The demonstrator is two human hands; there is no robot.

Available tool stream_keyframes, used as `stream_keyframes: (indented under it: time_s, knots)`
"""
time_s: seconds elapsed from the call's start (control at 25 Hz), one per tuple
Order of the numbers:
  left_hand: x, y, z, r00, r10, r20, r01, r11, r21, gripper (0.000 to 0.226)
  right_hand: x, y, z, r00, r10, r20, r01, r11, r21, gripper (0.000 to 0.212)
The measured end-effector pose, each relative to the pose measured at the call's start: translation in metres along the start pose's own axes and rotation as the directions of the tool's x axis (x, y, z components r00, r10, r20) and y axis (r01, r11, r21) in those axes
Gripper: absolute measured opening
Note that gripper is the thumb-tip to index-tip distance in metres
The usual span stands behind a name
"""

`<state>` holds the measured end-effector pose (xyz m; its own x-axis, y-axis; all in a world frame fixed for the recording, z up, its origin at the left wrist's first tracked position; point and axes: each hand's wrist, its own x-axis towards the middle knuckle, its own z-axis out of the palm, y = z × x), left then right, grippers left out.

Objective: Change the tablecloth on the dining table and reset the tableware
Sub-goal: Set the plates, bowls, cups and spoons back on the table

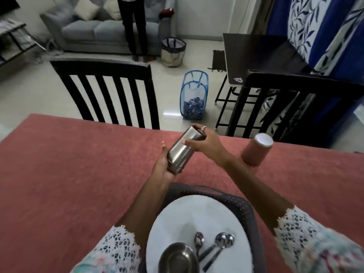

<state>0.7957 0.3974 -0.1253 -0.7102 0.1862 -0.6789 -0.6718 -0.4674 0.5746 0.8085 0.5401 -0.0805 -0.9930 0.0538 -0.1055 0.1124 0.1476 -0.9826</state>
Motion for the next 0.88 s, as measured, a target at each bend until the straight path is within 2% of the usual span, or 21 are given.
stream_keyframes:
  time_s: [0.08,0.16,0.28,0.36,0.4,0.48,0.56,0.64,0.68,0.76,0.8,0.88]
  knots:
    - [0.003,0.027,-0.017,0.998,0.022,-0.054,-0.023,1.0,-0.017,0.074,0.019,-0.01,0.03,0.996,0.065,-0.055,-0.057,0.99,0.132,0.063]
    - [0.009,0.055,-0.03,0.991,0.039,-0.127,-0.047,0.997,-0.064,0.076,0.039,-0.017,0.064,0.989,0.12,-0.089,-0.095,0.966,0.24,0.058]
    - [0.011,0.088,-0.063,0.943,0.056,-0.329,-0.078,0.996,-0.052,0.053,0.069,-0.014,0.096,0.955,0.235,-0.18,-0.127,0.875,0.467,0.052]
    - [0.009,0.1,-0.096,0.916,0.047,-0.398,-0.069,0.997,-0.041,0.043,0.088,-0.006,0.099,0.92,0.27,-0.282,-0.069,0.824,0.563,0.055]
    - [0.009,0.103,-0.11,0.918,0.04,-0.396,-0.064,0.997,-0.047,0.043,0.095,0.001,0.101,0.91,0.235,-0.343,-0.042,0.873,0.486,0.058]
    - [0.009,0.106,-0.133,0.924,0.006,-0.383,-0.043,0.995,-0.088,0.045,0.106,0.014,0.115,0.911,0.08,-0.406,-0.02,0.988,0.151,0.065]
    - [0.007,0.103,-0.144,0.927,-0.038,-0.373,-0.014,0.991,-0.136,0.046,0.112,0.027,0.136,0.912,-0.06,-0.407,0.002,0.99,-0.143,0.068]
    - [0.006,0.096,-0.152,0.931,-0.06,-0.359,-0.001,0.986,-0.167,0.046,0.12,0.039,0.151,0.921,-0.147,-0.362,0.021,0.943,-0.331,0.067]
    - [0.004,0.092,-0.155,0.933,-0.062,-0.354,-0.002,0.984,-0.179,0.046,0.124,0.043,0.154,0.944,-0.136,-0.302,-0.005,0.907,-0.421,0.066]
    - [0.002,0.085,-0.167,0.937,-0.078,-0.341,-0.001,0.974,-0.225,0.046,0.128,0.05,0.157,0.986,-0.017,-0.168,-0.083,0.817,-0.57,0.066]
    - [0.002,0.082,-0.174,0.94,-0.078,-0.333,-0.006,0.97,-0.242,0.047,0.126,0.051,0.159,0.99,0.035,-0.133,-0.11,0.786,-0.609,0.07]
    - [-0.001,0.078,-0.186,0.949,-0.069,-0.308,-0.017,0.963,-0.268,0.047,0.114,0.046,0.166,0.991,0.037,-0.126,-0.108,0.775,-0.622,0.08]
